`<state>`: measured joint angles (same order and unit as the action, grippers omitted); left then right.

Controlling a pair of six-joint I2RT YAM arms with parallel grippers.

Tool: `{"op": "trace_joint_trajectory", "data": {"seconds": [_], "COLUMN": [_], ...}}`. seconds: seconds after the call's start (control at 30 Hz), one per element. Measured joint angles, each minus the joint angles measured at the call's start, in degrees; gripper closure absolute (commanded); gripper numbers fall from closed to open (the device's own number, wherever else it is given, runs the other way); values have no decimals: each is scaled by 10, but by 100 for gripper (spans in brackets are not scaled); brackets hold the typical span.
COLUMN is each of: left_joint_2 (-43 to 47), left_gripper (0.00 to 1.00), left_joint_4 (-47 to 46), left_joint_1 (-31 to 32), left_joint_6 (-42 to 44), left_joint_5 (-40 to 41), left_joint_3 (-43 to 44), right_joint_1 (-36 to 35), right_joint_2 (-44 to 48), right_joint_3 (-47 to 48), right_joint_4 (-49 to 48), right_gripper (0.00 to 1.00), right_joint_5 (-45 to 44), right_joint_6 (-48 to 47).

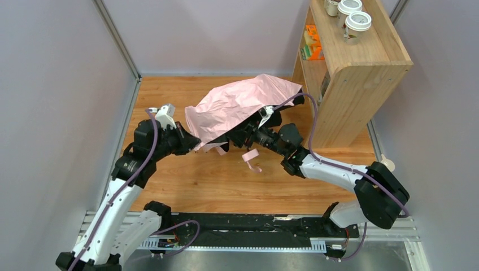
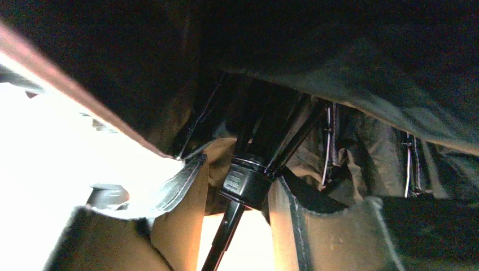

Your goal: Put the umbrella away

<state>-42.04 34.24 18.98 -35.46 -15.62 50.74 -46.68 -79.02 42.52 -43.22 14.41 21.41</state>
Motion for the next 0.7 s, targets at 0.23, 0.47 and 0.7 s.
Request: {"op": "trace_joint_trajectory", "data": {"seconds": [0.23,0.47,0.7], "left_joint_2": [-85,-12,126], "left_gripper": [100,50,39], "left_joint_4": [-45,-44,61], "left_joint_1": [-9,-10,-10], "left_joint_6": [4,14,67], "left_joint_5": [-54,-99,-93], "left_joint_3": [-6,9,52], "right_joint_1": [0,9,30], "right_joint_2": [-53,-63,-46], "right_joint_3": [5,9,15], "right_joint_4": [-156,-222,-167], "right_gripper": [100,100,100], "right_joint_5": [149,208,228], "right_joint_6": [116,146,101]}}
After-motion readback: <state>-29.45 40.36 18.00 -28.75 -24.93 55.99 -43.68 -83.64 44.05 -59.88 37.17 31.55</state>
